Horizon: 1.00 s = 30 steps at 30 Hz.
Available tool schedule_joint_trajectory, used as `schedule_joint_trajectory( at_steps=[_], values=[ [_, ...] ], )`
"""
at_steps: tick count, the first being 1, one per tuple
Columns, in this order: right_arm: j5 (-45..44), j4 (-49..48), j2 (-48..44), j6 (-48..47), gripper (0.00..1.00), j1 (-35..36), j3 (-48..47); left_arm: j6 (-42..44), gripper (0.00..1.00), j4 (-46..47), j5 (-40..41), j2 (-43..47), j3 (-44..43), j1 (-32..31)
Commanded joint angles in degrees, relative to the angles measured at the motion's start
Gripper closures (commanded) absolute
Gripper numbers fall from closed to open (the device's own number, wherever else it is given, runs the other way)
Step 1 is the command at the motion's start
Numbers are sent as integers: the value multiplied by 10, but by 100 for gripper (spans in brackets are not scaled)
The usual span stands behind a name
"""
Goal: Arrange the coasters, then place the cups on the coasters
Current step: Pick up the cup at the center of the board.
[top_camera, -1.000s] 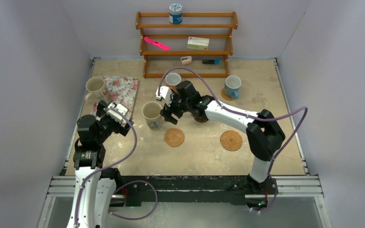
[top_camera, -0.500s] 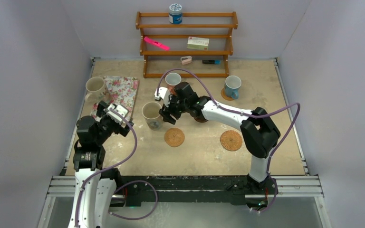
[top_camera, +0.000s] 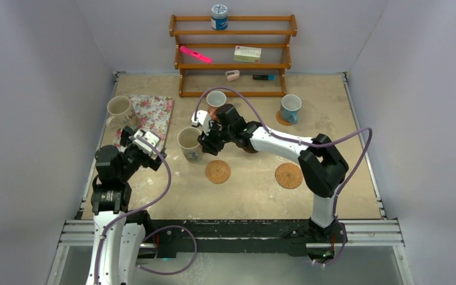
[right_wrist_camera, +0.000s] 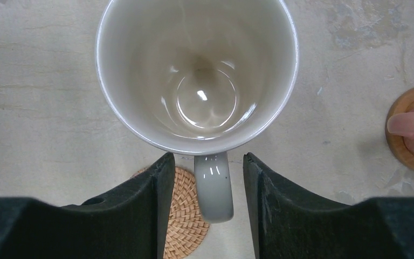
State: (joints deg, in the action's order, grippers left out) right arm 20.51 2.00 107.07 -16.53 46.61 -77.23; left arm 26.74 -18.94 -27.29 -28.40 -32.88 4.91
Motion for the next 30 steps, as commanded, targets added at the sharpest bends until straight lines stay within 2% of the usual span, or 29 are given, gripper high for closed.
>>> schedule_joint_trajectory(
  at_steps=[1,4,11,19,30],
  values=[
    [13,-18,13,10,50,4,-11,5,0,7,-11,4,6,8],
    [12,-18,14,9,56,4,-11,5,0,7,-11,5,6,8],
    [16,-18,10,20,99,5,-18,5,0,8,-12,0,6,8],
    [16,-18,-16,24,100,5,-13,5,0,8,-13,0,6,8],
    [1,-32,-100,14,100,5,1,5,0,9,-12,1,7,8]
  ],
)
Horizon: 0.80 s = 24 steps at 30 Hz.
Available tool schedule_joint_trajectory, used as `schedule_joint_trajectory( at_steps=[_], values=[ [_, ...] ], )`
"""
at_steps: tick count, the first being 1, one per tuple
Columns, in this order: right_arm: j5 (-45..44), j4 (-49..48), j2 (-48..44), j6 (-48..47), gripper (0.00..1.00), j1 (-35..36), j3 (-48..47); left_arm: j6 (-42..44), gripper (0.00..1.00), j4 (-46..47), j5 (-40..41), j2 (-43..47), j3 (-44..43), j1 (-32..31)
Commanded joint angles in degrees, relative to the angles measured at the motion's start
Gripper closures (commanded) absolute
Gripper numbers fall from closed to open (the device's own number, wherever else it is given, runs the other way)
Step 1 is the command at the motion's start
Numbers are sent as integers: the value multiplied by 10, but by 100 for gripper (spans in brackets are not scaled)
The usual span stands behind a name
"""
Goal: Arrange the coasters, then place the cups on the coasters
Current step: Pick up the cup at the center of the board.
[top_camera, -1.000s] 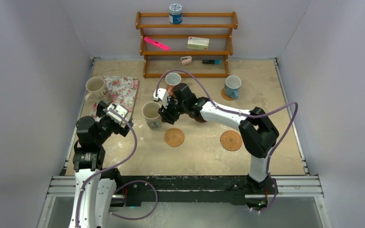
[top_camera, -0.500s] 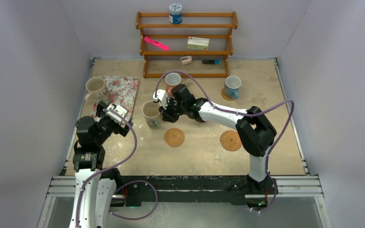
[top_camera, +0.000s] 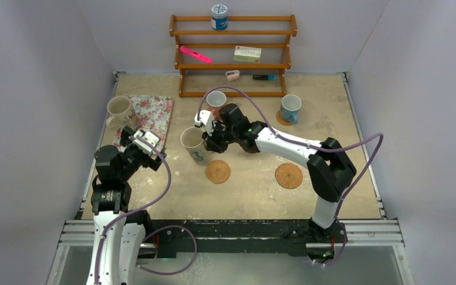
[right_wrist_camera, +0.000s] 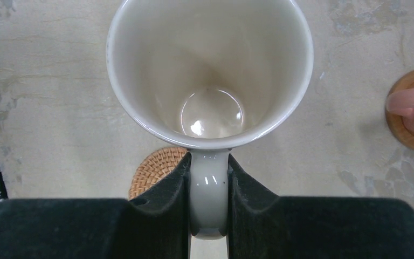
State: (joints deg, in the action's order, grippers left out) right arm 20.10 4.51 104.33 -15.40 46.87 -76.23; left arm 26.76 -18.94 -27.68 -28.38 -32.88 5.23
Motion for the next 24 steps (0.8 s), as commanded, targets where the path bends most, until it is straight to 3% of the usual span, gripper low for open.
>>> schedule_joint_trajectory(
  at_steps=[1,24],
  values=[
    [4,-59,-79,1,100,2,-7,6,0,8,-9,0,7,5],
    [-41,-53,-232,-16,100,1,26,8,0,1,-26,-9,5,9]
  ],
)
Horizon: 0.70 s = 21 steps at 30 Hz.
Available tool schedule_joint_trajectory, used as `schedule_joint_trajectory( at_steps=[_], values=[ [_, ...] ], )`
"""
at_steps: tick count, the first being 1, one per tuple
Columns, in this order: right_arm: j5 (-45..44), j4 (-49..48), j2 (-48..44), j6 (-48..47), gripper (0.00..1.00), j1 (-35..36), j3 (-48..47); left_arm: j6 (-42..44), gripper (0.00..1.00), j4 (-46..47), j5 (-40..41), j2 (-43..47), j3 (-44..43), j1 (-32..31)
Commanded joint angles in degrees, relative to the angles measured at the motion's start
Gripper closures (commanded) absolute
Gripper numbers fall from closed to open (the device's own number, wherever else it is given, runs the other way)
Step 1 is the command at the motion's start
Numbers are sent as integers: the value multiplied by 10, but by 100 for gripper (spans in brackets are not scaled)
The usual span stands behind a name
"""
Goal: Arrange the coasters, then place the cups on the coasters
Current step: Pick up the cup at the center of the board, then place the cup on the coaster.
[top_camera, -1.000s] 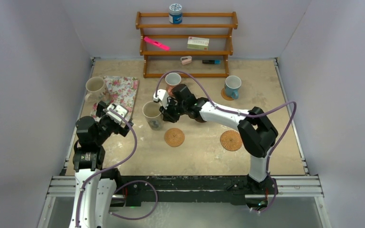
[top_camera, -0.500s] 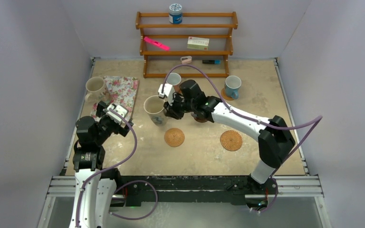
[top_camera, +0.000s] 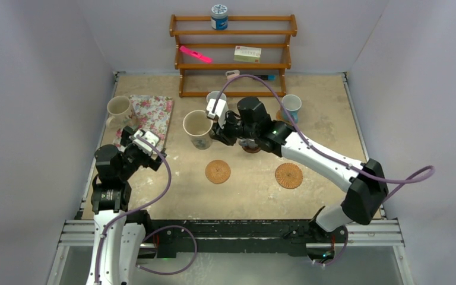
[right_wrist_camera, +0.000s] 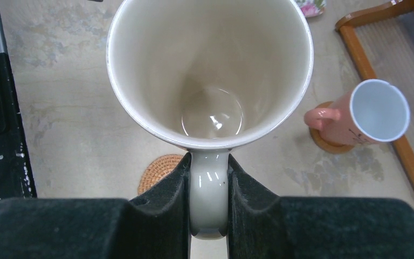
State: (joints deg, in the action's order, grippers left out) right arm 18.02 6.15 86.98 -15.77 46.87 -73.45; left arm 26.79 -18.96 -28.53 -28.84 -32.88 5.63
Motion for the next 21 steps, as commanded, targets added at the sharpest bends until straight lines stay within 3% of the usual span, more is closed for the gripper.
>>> schedule_joint_trajectory(
  at_steps=[1,11,21],
  values=[
    [-25,-67,-67,-14,100,1,-1,8,0,1,-19,-5,5,5],
    [-79,-23,-141,-29,100,-10,14,12,0,-5,-33,-6,5,7],
    [-63,5,-184,4,100,-113,32,19,0,-13,-53,-10,3,8]
  ],
)
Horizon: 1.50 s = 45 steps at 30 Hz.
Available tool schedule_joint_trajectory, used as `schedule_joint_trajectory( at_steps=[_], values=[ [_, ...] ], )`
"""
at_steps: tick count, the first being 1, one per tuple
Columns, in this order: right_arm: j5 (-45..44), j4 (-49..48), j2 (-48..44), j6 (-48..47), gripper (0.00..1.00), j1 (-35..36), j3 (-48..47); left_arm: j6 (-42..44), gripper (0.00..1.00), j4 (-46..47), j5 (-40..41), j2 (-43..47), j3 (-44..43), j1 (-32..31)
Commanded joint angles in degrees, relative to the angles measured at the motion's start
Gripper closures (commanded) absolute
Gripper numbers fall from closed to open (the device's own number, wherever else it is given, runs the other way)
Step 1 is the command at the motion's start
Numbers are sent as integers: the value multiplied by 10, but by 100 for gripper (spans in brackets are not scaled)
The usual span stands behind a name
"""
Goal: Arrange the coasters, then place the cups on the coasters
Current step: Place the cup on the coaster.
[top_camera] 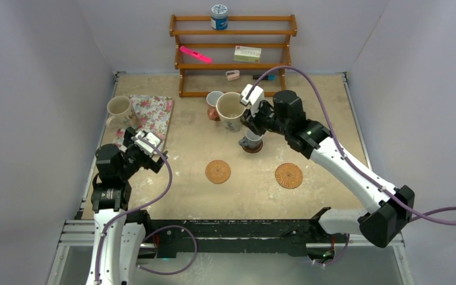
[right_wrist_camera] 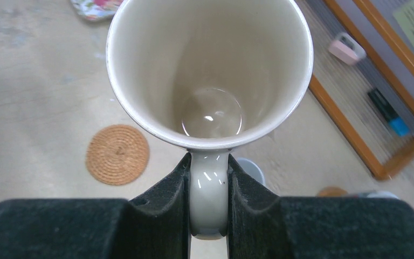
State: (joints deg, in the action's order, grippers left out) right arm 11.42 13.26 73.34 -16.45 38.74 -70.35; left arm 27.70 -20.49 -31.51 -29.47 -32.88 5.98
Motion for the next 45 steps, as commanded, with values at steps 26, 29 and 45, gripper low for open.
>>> schedule_joint_trajectory(
  at_steps=[26,29,45],
  values=[
    [-67,-1,-232,16,100,-178,101,25,0,-17,-63,-13,-3,6],
    [-67,14,-233,14,100,-199,97,26,0,-19,-65,-11,-3,8],
    [96,25,-205,58,100,-416,95,29,0,-22,-74,-12,-3,13]
  ],
)
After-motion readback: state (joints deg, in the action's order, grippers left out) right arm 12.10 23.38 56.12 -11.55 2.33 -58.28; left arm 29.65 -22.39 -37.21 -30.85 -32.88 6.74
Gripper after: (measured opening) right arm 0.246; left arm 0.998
